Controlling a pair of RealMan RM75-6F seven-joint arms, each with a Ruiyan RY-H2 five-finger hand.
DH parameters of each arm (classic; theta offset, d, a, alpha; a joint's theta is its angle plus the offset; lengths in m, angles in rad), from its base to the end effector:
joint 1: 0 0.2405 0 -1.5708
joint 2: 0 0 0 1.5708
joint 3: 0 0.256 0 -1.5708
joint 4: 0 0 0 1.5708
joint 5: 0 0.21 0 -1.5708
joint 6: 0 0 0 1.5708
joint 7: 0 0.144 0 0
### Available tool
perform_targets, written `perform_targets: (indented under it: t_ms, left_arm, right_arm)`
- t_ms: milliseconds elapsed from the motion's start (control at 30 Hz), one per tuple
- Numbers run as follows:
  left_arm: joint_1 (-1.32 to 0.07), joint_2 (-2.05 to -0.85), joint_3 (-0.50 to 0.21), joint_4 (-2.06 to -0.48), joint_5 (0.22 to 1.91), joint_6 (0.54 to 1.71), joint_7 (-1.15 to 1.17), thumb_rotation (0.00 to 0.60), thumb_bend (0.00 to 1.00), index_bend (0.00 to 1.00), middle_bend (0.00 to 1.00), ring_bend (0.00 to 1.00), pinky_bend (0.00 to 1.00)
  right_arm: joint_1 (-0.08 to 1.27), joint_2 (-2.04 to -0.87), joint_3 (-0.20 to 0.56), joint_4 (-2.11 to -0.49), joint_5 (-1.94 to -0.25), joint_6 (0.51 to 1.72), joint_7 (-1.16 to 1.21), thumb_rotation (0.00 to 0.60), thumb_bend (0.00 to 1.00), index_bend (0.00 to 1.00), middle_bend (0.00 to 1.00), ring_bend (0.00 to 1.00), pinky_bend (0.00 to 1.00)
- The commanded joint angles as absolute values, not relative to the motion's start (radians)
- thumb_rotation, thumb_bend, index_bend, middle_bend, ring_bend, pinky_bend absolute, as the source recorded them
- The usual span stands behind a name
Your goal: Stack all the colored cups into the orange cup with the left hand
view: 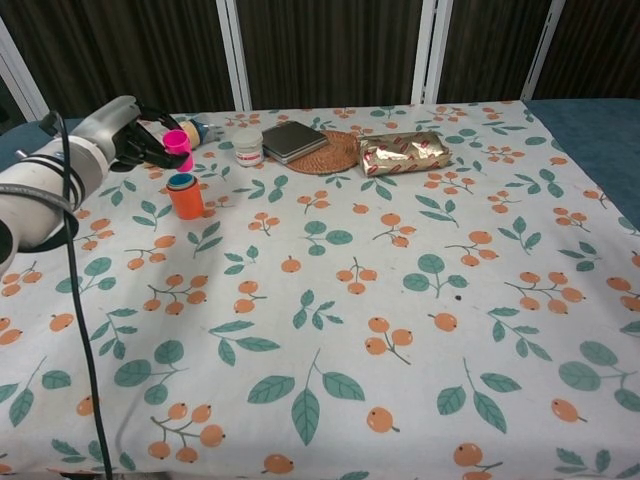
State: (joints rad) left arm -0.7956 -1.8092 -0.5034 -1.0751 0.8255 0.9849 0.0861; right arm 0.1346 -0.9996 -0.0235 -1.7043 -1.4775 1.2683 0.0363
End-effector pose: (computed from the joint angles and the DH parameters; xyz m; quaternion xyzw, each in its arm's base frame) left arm -0.1626 0.4252 -0.0120 -0.4746 -0.5600 -0.4830 0.4773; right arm -0.3152 -0.1748 0.1526 0.6420 -0.4618 0.3095 0.5280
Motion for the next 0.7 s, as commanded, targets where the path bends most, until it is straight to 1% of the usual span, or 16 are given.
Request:
perform_targets:
  t_ms: [33, 433, 533, 567, 600, 633, 667, 700]
  left_arm:
    - [-0.802, -1.821, -0.493, -1.049, 0.831, 0.981, 0.086, 0.6, 0.37, 0.6, 1.0, 1.0, 1.0]
    - [-0.807, -1.832, -0.477, -0.985, 0.835, 0.946, 0.061, 0.6, 0.37, 0.6, 1.0, 1.0, 1.0]
    - [-0.807, -1.832, -0.472, -0.975, 0.833, 0.933, 0.061, 0.6, 0.37, 0.57, 1.0, 1.0, 1.0]
    - [-0.807, -1.832, -0.469, -0.974, 0.83, 0.924, 0.062, 0.6, 0.38, 0.51, 1.0, 1.0, 1.0]
    - [-0.807, -1.827, -0.465, -0.975, 0.824, 0.908, 0.066, 0.6, 0.38, 0.42, 1.0, 1.0, 1.0]
    - [-0.807, -1.822, -0.462, -0.979, 0.819, 0.894, 0.071, 0.6, 0.37, 0.31, 1.0, 1.0, 1.0]
    - [-0.807, -1.816, -0.46, -0.983, 0.813, 0.883, 0.076, 0.6, 0.37, 0.17, 1.0, 1.0, 1.0]
    - [-0.807, -1.811, -0.459, -0.988, 0.81, 0.878, 0.08, 0.6, 0.37, 0.07, 1.0, 1.0, 1.0]
  right_arm:
    - [0.134, -0.999, -0.024, -1.705, -1.479, 1.271, 0.037, 0.6, 0.19, 0.0, 0.0, 0.0, 0.0]
    - [0.131, -0.998, -0.021, -1.703, -1.476, 1.275, 0.04, 0.6, 0.19, 0.0, 0.0, 0.0, 0.0]
    - [0.132, -1.0, -0.021, -1.704, -1.475, 1.273, 0.037, 0.6, 0.19, 0.0, 0.0, 0.0, 0.0]
    - [0.132, -1.0, -0.021, -1.704, -1.475, 1.272, 0.036, 0.6, 0.19, 0.0, 0.0, 0.0, 0.0]
    - [0.132, -1.001, -0.022, -1.704, -1.474, 1.272, 0.034, 0.6, 0.19, 0.0, 0.0, 0.0, 0.0]
    - [0.132, -1.001, -0.021, -1.704, -1.474, 1.272, 0.034, 0.6, 0.19, 0.0, 0.0, 0.0, 0.0]
    - [0.132, -1.001, -0.021, -1.704, -1.473, 1.272, 0.034, 0.6, 0.19, 0.0, 0.0, 0.0, 0.0]
    - [0.132, -1.001, -0.021, -1.704, -1.473, 1.272, 0.034, 0.6, 0.19, 0.0, 0.0, 0.0, 0.0]
